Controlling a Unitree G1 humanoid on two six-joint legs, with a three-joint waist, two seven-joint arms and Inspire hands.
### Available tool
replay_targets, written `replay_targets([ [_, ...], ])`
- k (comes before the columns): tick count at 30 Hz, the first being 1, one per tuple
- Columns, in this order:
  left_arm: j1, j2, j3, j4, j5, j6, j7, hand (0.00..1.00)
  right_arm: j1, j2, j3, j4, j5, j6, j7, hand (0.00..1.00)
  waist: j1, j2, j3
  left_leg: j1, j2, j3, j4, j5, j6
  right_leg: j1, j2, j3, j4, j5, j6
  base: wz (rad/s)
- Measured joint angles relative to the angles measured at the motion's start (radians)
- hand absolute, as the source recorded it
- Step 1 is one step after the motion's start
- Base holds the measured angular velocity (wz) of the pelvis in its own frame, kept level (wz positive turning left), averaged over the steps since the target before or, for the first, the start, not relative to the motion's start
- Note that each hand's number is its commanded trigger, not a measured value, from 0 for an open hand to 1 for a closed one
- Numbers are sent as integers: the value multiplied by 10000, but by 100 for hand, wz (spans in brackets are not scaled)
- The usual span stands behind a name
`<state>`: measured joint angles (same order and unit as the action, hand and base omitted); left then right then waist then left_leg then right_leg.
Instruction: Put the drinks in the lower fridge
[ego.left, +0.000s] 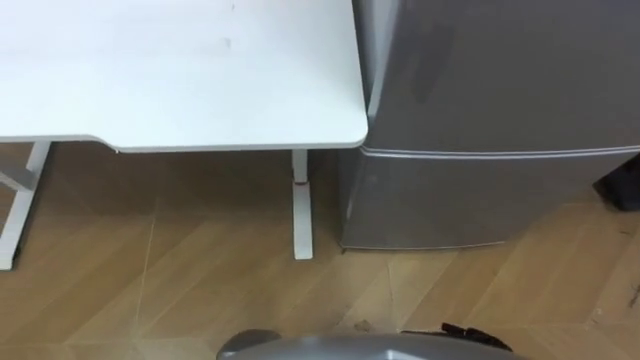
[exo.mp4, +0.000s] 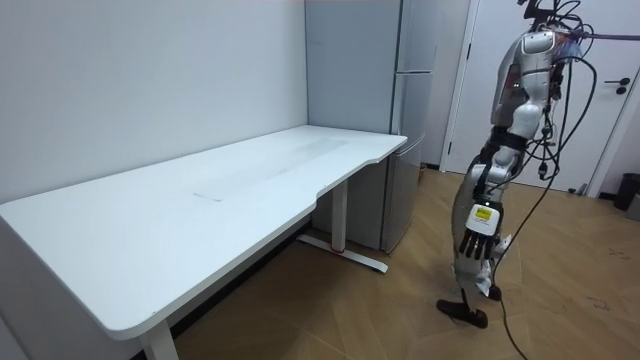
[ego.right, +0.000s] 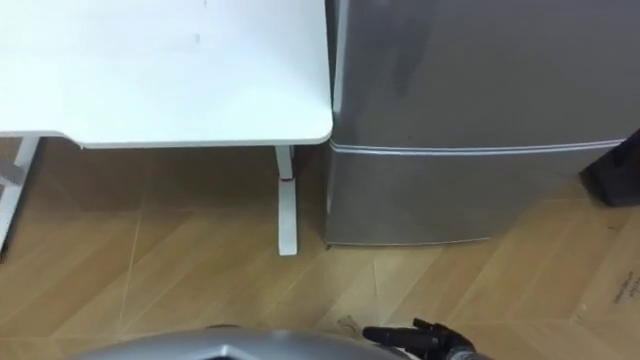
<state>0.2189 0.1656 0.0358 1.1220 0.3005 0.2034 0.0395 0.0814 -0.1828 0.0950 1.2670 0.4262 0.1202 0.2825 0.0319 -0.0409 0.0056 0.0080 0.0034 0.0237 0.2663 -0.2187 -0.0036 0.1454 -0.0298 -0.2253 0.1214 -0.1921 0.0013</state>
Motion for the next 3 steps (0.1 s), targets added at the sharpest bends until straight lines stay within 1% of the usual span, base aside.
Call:
replay_targets([
  [3, -36, -6, 0, -12, 110, 40, -243, 0, -47, 0, 0, 91, -3, 2, -14, 0, 1, 7, 3, 42, -8, 10, -86, -2, 2, 12, -1, 15, -25, -3, 5, 0],
])
